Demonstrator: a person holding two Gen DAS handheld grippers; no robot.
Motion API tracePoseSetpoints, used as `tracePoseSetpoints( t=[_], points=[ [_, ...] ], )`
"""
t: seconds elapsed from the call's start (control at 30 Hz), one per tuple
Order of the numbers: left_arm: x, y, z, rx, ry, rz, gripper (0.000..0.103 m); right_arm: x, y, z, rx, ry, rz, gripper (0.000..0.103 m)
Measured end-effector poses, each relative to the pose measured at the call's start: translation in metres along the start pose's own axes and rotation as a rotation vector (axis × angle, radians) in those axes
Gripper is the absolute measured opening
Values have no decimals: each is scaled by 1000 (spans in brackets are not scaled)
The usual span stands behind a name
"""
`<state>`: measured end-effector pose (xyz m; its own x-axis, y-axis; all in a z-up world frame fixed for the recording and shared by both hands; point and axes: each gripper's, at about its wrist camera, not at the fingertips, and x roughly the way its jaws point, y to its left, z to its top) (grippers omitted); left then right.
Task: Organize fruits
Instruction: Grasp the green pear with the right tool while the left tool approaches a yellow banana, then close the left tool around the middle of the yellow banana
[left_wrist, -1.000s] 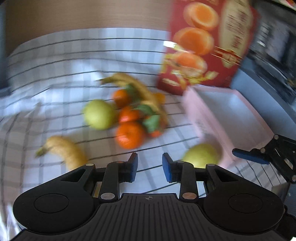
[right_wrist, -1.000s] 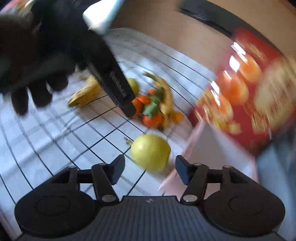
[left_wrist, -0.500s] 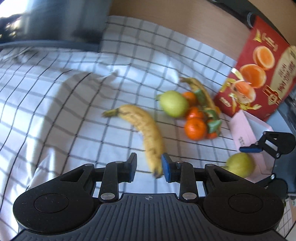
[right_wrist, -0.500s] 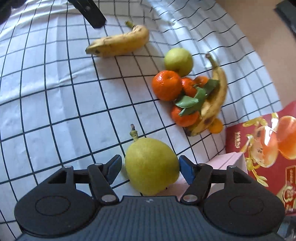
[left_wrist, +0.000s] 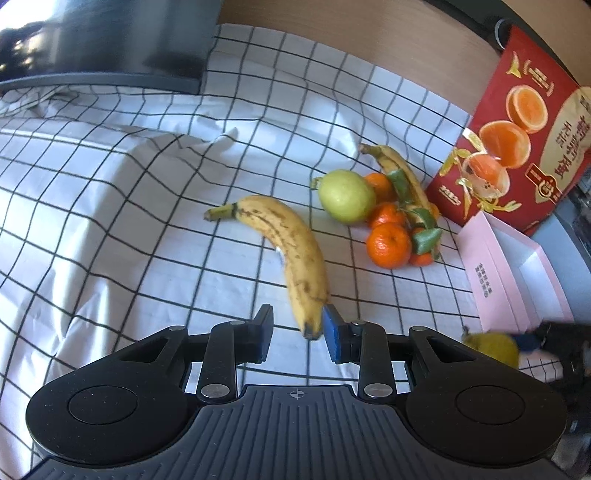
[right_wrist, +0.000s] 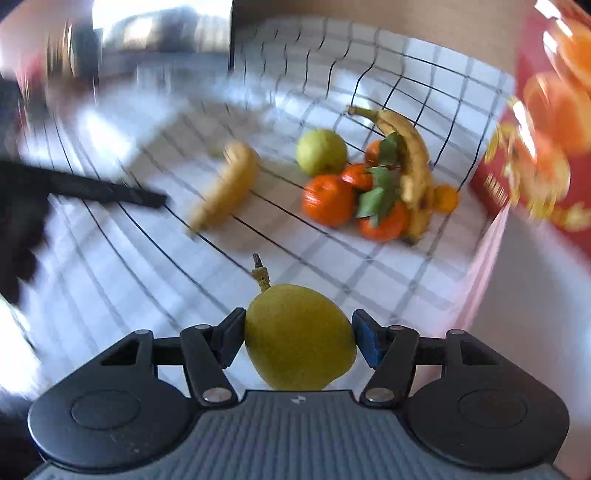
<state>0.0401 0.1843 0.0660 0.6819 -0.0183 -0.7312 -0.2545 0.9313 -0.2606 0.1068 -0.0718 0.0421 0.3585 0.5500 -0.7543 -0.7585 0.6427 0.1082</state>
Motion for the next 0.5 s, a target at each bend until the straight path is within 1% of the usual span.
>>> tracePoseSetpoints(
  t=[0.1,0.2,0.27,0.37,0.5],
  points=[
    [-1,-13,1,39,8,-2,33,1,2,-24,136,-88,46,63],
    [-2,-27,1,90,17,-6,33,7,4,-44,227,-142,54,63],
    [-2,-36,0,119,28,-5,33,9,6,-57,259,-181,42,63],
    [1,-45,-1,145,47,-3,33,4,3,-72,284,-243,47,63],
    [0,-62,-6,197,67,-44,33,-6,-3,-84,320,-268,60,62]
  ],
)
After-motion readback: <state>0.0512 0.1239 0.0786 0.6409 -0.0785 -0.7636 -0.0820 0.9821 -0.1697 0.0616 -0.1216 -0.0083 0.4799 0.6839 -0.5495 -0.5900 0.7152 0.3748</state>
